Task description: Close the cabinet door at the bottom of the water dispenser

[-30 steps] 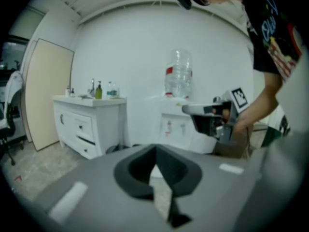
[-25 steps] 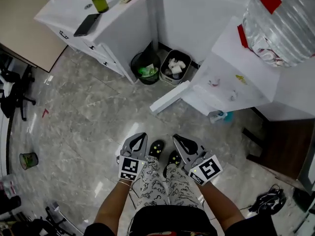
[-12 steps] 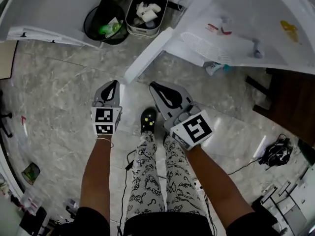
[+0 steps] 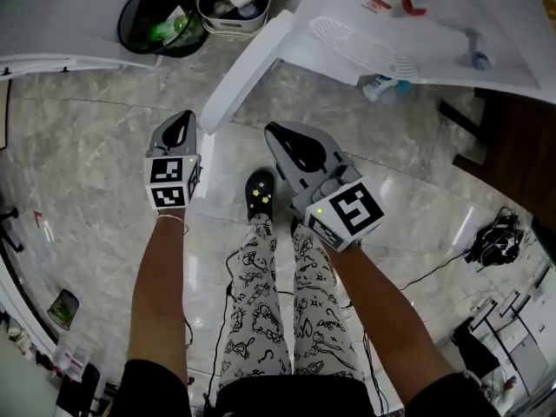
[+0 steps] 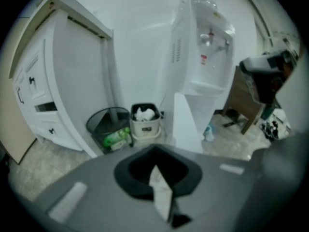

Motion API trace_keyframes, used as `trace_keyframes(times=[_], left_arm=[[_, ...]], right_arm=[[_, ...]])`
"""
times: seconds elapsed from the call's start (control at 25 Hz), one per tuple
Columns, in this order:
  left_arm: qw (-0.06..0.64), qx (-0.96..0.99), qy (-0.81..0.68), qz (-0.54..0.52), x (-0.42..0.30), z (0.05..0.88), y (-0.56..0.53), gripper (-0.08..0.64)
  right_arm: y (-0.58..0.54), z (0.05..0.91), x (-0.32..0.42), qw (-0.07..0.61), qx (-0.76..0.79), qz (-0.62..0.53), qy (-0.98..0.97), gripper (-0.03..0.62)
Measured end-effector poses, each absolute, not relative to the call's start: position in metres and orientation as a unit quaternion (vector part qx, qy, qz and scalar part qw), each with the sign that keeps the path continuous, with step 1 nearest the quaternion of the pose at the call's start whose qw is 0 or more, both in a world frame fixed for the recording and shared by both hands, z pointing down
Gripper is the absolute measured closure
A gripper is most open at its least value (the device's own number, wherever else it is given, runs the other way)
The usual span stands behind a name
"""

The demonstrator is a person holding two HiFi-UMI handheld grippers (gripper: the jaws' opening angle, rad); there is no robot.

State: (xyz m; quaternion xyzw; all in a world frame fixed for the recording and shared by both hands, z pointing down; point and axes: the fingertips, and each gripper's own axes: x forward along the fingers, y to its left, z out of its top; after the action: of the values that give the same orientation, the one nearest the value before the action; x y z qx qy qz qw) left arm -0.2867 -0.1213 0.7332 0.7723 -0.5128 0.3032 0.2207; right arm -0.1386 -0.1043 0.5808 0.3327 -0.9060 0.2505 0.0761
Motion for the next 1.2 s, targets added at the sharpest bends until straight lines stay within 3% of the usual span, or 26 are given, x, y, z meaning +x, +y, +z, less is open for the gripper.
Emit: trace_keyframes(times=[0.28, 0.44, 0.76, 1.2], left_arm=[[0.226, 0.782, -0.492, 0.309, -0.26, 0.741, -0.106, 0.564], [0.216, 0.818, -0.437, 0.305, -0.205, 0.74, -0.086, 0.563], [0.26, 0.827, -0.423, 0.265, -0.094, 0.743, -0.071, 0.563], [0.207, 0.855, -0.397, 0.263, 0.036, 0.729, -0.131, 0.563]], right_arm=[[-0.098, 0.588, -0.102, 0.065, 0.38, 0.257, -0.886, 0.575], [-0.091, 0.588, -0.079, 0.056, 0.401, 0.262, -0.876, 0.575], [-0.082, 0.589, -0.006, 0.049, 0.446, 0.273, -0.851, 0.575], [-0.099, 0.564, 0.092, -0.001, 0.475, 0.272, -0.837, 0.575]])
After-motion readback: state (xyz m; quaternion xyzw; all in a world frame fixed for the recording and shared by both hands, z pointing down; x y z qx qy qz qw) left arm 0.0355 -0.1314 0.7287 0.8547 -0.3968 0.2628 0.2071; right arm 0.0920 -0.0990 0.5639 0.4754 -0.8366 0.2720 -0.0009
